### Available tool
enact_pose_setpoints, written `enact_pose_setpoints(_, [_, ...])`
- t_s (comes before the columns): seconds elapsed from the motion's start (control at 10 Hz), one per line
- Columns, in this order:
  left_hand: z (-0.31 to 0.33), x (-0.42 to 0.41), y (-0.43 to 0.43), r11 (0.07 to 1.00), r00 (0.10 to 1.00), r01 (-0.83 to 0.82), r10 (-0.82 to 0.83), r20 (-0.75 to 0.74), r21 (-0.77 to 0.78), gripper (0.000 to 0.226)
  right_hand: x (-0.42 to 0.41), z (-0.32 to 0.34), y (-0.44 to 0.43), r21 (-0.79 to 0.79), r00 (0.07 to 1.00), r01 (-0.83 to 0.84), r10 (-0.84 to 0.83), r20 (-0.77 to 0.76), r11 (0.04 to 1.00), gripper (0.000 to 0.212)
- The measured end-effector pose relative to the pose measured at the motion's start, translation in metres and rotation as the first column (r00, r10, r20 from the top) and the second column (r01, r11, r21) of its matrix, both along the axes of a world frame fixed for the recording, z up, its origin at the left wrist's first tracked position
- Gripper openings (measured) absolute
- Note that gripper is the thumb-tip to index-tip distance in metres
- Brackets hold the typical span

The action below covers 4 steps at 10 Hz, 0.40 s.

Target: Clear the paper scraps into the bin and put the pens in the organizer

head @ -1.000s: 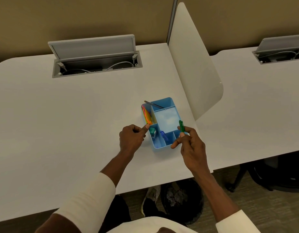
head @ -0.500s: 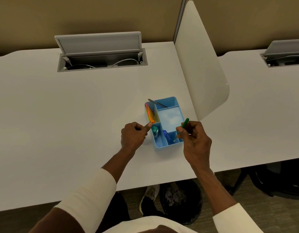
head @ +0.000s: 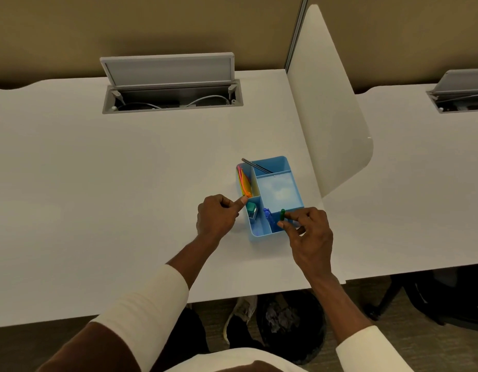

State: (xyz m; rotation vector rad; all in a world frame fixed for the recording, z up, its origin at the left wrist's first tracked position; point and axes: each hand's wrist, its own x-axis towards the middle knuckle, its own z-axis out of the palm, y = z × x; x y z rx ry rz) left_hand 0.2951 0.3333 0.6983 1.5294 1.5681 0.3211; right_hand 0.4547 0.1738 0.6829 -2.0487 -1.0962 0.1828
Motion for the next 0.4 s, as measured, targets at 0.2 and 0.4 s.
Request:
enact_pose_setpoints(0.2, [0.001, 0.000, -0.003, 1.000, 0.999, -0.012, 0.012, -0.030, -0.016, 0.057, -0.003, -0.005, -0.003, -0.032, 1.000, 0.016, -0.016, 0.000, 0.999, 0.036])
enact_pose_setpoints(0.4, [-0.005, -0.001, -0.007, 0.999, 0.995, -0.038, 0.038, -0.091, -0.001, 0.066, -0.011, -0.001, -0.014, 0.074, 0.999, 0.021, -0.023, 0.030, 0.997, 0.024])
